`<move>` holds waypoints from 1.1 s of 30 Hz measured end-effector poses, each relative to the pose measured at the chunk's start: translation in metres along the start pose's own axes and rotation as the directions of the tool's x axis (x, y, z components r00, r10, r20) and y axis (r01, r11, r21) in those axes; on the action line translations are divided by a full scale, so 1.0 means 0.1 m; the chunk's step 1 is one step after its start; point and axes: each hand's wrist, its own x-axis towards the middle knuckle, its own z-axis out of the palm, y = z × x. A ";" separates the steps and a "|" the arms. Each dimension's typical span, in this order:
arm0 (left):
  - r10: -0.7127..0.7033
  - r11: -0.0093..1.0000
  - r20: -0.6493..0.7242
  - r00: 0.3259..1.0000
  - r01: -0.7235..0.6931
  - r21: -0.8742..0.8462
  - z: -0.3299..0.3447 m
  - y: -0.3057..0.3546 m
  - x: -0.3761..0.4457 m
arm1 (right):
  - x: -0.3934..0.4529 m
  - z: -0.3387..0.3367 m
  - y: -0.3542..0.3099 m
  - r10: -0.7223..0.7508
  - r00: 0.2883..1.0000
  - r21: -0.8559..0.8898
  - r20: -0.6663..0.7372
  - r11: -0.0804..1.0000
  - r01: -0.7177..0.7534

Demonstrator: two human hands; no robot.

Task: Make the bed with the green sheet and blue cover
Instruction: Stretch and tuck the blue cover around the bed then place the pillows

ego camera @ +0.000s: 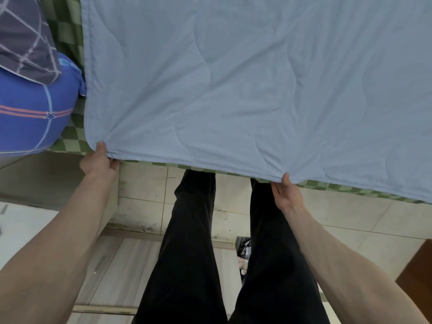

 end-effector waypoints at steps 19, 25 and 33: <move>0.022 0.903 -0.166 0.986 0.052 0.426 0.03 0.07 0.05 | -0.10 0.11 0.08 0.014 0.984 -0.186 -0.177 0.981 -0.047; 0.602 0.440 0.119 0.789 -0.453 0.775 0.48 0.20 -0.66 | -0.26 0.61 -0.29 -0.285 0.870 -0.494 -0.402 0.868 0.056; 0.790 0.111 0.460 0.405 -0.833 0.543 2.24 1.55 -0.93 | -0.80 2.72 -0.76 -0.842 0.451 -0.898 0.295 -0.084 0.431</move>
